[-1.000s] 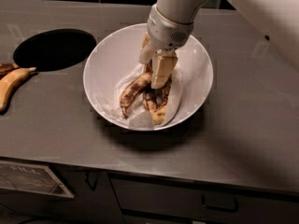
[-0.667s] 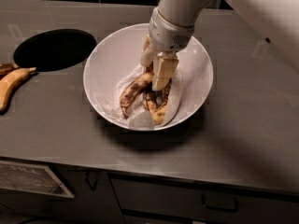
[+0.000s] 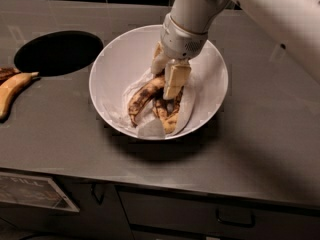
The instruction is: Pick banana from white bowl
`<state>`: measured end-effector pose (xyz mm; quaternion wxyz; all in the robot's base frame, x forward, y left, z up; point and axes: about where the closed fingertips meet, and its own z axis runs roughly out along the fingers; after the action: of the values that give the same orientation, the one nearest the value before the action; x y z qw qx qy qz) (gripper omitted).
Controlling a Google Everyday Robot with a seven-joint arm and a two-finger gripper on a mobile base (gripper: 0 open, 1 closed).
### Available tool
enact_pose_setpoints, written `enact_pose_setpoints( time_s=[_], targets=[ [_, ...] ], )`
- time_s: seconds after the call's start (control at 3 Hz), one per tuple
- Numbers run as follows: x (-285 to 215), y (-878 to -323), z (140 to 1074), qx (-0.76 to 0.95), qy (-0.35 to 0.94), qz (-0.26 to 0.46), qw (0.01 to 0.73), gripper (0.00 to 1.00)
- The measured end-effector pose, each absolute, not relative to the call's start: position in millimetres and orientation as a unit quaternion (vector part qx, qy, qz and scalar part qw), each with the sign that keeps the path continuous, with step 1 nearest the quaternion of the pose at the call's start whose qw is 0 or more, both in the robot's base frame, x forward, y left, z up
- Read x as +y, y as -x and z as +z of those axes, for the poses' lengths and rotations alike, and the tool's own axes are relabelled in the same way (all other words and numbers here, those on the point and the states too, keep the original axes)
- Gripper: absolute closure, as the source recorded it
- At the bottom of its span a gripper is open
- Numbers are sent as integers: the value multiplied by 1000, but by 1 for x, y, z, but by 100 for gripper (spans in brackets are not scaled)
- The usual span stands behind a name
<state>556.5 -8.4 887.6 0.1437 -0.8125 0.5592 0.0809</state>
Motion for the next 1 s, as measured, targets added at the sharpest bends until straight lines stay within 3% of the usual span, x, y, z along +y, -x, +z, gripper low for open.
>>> enact_pose_setpoints(
  time_s=[1.0],
  targets=[
    [-8,-556,888,559,812,81,144,100]
  ],
)
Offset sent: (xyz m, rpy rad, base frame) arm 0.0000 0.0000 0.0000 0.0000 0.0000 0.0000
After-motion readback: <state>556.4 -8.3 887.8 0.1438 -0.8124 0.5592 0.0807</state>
